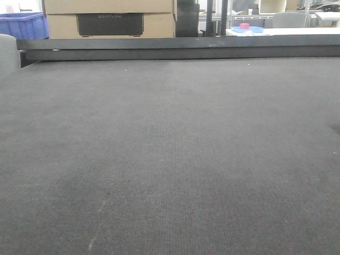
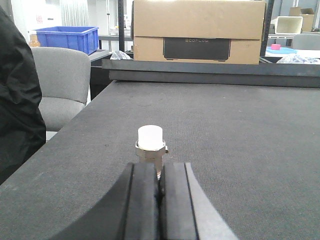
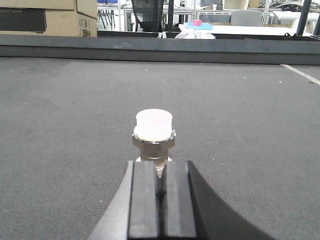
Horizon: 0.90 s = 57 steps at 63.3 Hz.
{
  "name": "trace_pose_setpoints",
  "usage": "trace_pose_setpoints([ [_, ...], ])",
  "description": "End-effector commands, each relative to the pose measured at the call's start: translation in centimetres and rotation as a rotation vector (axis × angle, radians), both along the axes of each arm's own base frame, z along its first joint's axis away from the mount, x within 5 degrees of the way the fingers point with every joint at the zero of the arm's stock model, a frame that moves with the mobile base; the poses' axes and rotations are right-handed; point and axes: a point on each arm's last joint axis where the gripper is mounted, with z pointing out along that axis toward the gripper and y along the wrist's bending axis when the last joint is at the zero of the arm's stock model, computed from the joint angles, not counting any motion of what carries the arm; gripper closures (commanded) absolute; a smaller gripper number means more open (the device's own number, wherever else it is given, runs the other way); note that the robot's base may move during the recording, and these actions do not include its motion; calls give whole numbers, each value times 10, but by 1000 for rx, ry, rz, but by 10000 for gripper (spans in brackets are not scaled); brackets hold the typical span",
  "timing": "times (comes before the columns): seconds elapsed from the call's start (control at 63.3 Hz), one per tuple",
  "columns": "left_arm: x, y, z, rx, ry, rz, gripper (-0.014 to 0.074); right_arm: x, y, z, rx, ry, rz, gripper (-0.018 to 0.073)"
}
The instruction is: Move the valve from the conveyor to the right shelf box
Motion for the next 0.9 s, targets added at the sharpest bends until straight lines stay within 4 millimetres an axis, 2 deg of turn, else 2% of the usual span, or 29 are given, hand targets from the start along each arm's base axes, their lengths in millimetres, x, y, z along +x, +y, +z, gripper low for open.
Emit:
trace_pose_setpoints([
  [0.0,-1,0,3,-5,-27,1,707,0,0,2,-3,-27,-3,721],
  [0.411,-1,0,4,-3,-43,1,707,0,0,2,-3,-27,-3,721],
  [0.537,-1,0,5,-2,-55,0,707,0,-1,7,-2,-80,-7,721],
  [0.884,-3,-1,21,9,-230,-5,707,-1,-1,20,1,-216,-15,721],
])
